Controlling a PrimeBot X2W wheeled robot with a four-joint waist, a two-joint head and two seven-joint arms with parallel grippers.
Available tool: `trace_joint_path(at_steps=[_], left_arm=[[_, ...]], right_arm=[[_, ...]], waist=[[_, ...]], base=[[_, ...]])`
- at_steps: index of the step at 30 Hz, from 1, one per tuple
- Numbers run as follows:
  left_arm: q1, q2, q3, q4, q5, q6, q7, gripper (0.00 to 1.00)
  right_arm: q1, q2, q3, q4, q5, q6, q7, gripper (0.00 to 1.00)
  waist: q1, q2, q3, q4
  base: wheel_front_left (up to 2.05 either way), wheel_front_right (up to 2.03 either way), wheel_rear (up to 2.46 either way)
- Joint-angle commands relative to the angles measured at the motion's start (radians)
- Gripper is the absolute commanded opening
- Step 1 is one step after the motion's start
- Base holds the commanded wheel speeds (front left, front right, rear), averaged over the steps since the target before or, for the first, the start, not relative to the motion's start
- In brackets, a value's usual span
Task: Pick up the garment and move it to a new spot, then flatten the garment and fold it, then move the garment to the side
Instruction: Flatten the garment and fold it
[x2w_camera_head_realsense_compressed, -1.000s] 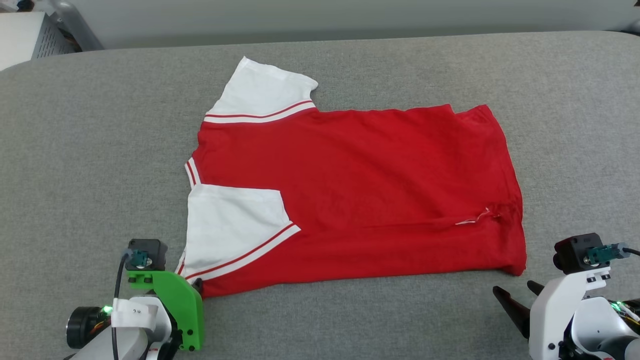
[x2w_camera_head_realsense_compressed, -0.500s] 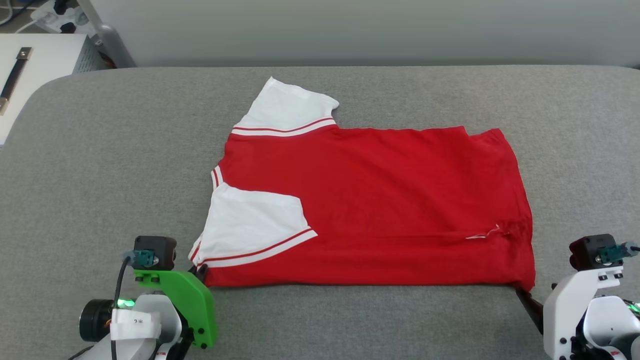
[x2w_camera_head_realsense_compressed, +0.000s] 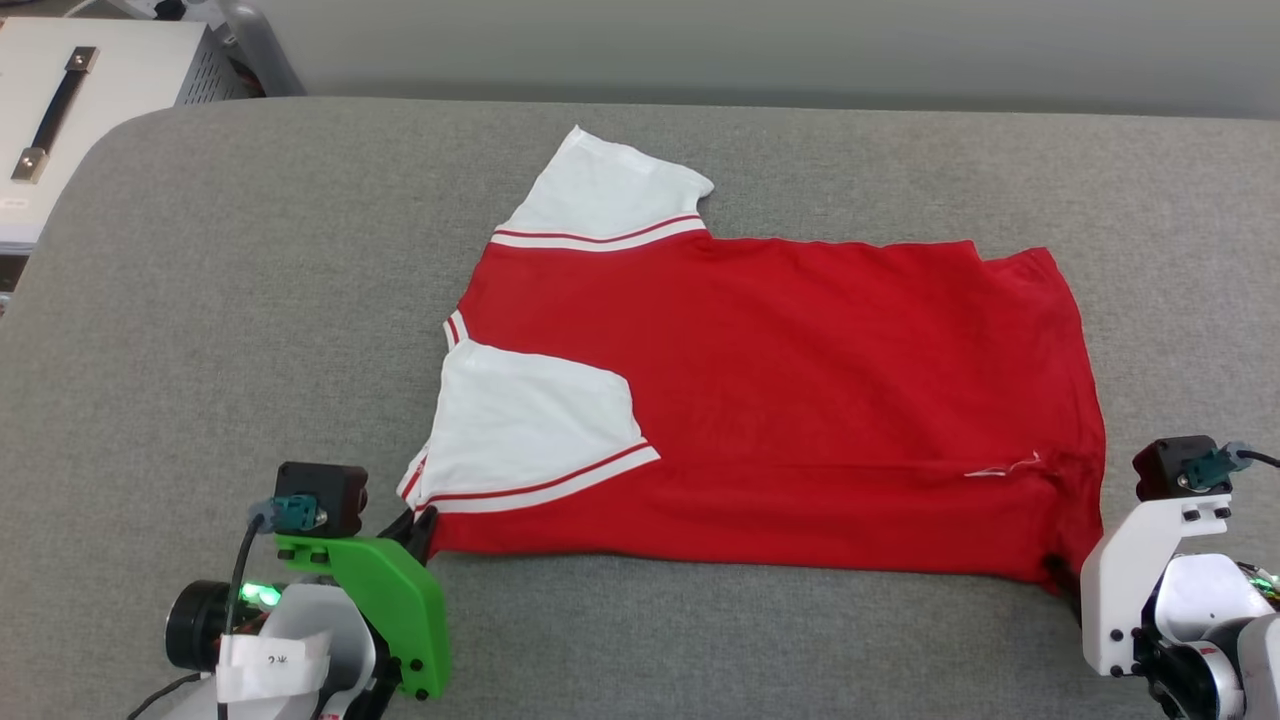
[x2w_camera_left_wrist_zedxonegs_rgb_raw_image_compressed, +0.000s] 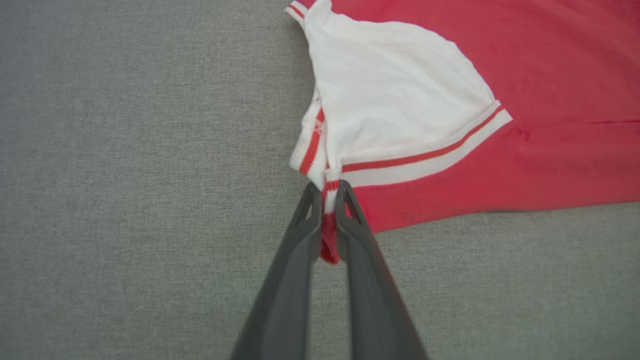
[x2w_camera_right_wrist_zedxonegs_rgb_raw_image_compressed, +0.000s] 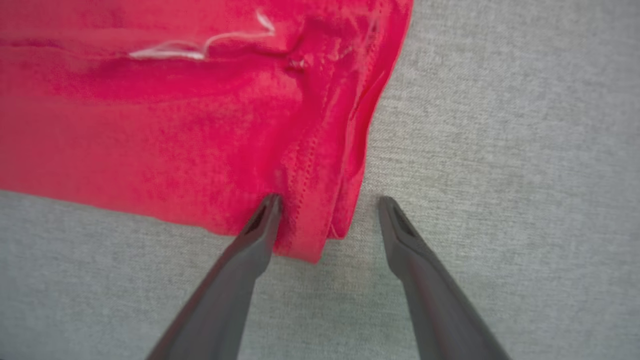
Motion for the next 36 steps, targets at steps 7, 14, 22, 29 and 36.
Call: trace_joint_path(at_steps=[7, 14, 22, 29, 36], left_arm=[[0.0, 0.014, 0.002, -0.012, 0.014, 0.01, 0.001, 0.0], [-0.001, 0.017, -0.001, 0.002, 0.007, 0.006, 0.011, 0.0], [0.022, 0.02, -0.012, 0.047, -0.016, -0.011, 0.024, 0.0], [0.055, 0.028, -0.032, 0.081, -0.035, -0.031, 0.043, 0.0], [0.099, 0.03, -0.06, 0.086, -0.045, -0.041, 0.055, 0.0]], right_arm=[[-0.029, 0.018, 0.012, 0.075, 0.007, -0.001, -0.004, 1.0], [-0.034, 0.014, 0.015, 0.125, 0.02, -0.001, -0.016, 0.0], [-0.034, -0.018, 0.005, 0.141, 0.031, -0.001, -0.028, 0.0], [-0.001, -0.067, 0.001, 0.117, 0.059, -0.001, -0.009, 0.0], [0.093, -0.107, -0.031, 0.038, 0.091, -0.001, 0.043, 0.0]], waist=[[0.0, 0.0, 0.038, 0.01], [0.0, 0.0, 0.041, 0.006], [0.0, 0.0, -0.006, -0.009], [0.0, 0.0, -0.064, -0.016], [0.0, 0.0, -0.113, -0.014]], base=[[0.0, 0.0, 0.0], [0.0, 0.0, 0.0], [0.0, 0.0, 0.0], [0.0, 0.0, 0.0], [0.0, 0.0, 0.0]])
